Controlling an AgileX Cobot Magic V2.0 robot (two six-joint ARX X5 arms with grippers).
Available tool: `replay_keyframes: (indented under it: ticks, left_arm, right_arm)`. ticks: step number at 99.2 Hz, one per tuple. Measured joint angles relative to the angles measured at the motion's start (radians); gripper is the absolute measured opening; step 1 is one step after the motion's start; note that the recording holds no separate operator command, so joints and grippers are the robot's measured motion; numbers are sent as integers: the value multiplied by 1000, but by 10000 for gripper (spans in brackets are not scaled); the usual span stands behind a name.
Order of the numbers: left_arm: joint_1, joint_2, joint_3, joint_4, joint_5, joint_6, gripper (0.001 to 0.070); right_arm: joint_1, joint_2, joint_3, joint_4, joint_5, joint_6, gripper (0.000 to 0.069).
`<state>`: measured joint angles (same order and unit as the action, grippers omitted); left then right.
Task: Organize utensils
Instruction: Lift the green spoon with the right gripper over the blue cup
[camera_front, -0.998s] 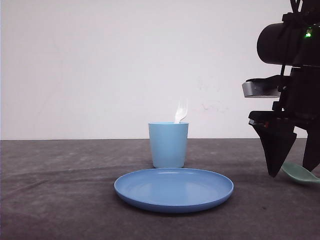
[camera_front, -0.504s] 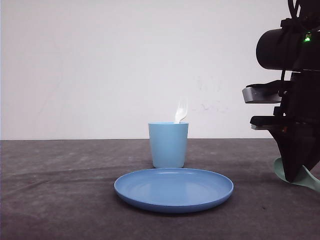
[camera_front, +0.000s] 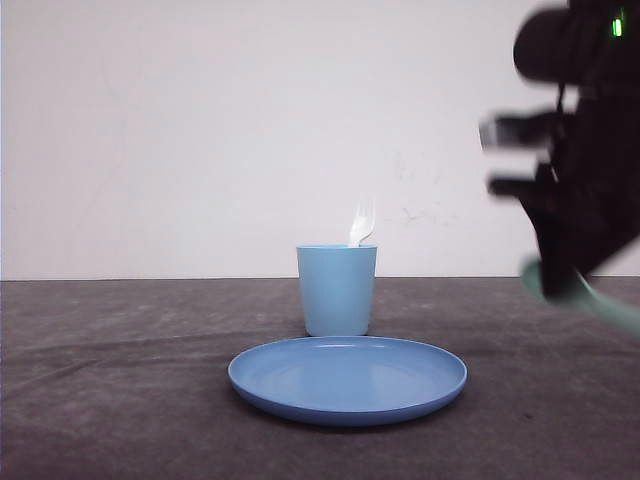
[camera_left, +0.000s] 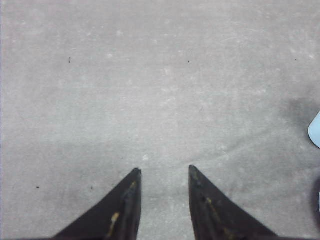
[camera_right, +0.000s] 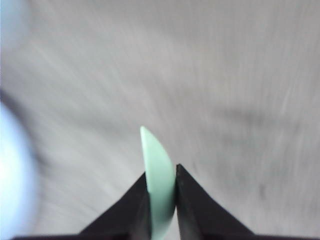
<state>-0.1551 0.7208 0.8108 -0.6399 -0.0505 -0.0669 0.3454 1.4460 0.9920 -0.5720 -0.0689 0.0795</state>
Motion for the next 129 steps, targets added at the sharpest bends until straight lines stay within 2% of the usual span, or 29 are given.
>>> replay_keyframes:
  ticks: [15, 33, 56, 88, 104, 129]
  left_arm:
    - [0, 0, 0, 0, 0, 0, 165]
    - [0, 0, 0, 0, 0, 0, 165]
    - [0, 0, 0, 0, 0, 0, 165]
    - [0, 0, 0, 0, 0, 0, 165]
    - [0, 0, 0, 0, 0, 0, 165]
    - [0, 0, 0, -1, 0, 0, 165]
  right_arm:
    - [24, -66, 70, 75, -114, 2, 48]
    - [56, -85, 86, 323, -243, 4, 48]
    - [110, -46, 86, 644, -243, 4, 48]
    - [167, 98, 86, 976, -242, -23, 48]
    - [178, 183, 86, 1040, -241, -59, 48]
    - [177, 325, 86, 1040, -215, -82, 48]
